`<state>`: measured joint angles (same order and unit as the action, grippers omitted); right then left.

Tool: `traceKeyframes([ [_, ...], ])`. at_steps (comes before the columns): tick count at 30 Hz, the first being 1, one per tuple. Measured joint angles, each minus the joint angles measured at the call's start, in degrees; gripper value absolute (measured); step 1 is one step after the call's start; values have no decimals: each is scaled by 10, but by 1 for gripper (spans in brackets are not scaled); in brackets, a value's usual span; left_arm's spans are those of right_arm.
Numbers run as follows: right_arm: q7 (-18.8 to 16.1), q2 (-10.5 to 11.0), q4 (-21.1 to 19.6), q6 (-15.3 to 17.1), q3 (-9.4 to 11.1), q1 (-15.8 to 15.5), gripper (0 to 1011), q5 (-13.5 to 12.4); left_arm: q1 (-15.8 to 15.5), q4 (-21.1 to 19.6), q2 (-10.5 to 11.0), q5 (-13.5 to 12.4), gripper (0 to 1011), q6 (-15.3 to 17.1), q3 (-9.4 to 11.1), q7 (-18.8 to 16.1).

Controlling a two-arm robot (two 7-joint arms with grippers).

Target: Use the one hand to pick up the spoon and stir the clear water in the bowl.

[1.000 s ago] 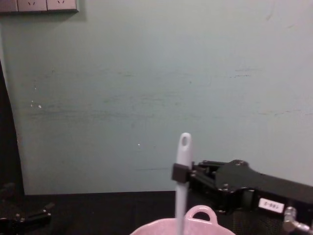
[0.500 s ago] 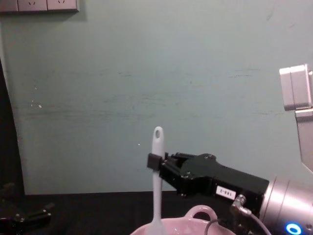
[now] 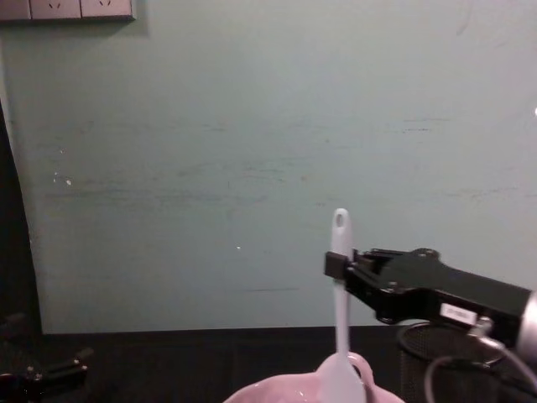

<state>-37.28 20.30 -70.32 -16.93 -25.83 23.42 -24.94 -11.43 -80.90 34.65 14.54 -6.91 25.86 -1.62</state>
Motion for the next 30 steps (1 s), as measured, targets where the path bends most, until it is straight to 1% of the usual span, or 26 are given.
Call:
traceKeyframes([
  [3,-8,15,-30,15,4,-16,111,-9,0,0,0,0,1011,0,0,0],
  [4,-16,25,-48,26,6,-27,111,-20,0,0,0,0,1011,0,0,0],
  [8,-39,37,-82,51,3,-48,112,-49,0,0,0,0,1011,0,0,0],
  [10,-47,39,-89,58,-1,-53,111,-59,0,0,0,0,1011,0,0,0],
  [11,-53,38,-93,61,-7,-56,112,-68,0,0,0,0,1011,0,0,0],
  [12,-56,36,-93,62,-10,-57,111,-71,0,0,0,0,1011,0,0,0],
  [13,-60,31,-92,62,-16,-56,111,-76,0,0,0,0,1011,0,0,0],
  [16,-63,20,-80,58,-27,-50,111,-77,0,0,0,0,1011,0,0,0],
  [18,-63,5,-61,44,-35,-39,111,-75,0,0,0,0,1011,0,0,0],
  [19,-61,-5,-46,33,-38,-30,112,-70,0,0,0,0,1011,0,0,0],
  [20,-61,-5,-46,33,-38,-30,112,-70,0,0,0,0,1011,0,0,0],
  [21,-56,-14,-31,24,-40,-21,112,-65,0,0,0,0,1011,0,0,0],
  [22,-53,-18,-24,19,-41,-18,112,-61,0,0,0,0,1011,0,0,0],
  [24,-41,-29,-5,2,-41,-7,112,-47,0,0,0,0,1011,0,0,0],
  [26,-24,-37,15,-17,-40,3,112,-27,0,0,0,0,1011,0,0,0],
  [27,-11,-42,26,-29,-37,8,112,-13,0,0,0,0,1010,0,0,0],
  [28,-11,-42,26,-29,-37,8,112,-13,0,0,0,0,1011,0,0,0],
  [29,5,-45,35,-40,-33,12,112,4,0,0,0,0,1011,0,0,0],
  [30,12,-46,38,-43,-32,14,112,10,0,0,0,0,1011,0,0,0],
])
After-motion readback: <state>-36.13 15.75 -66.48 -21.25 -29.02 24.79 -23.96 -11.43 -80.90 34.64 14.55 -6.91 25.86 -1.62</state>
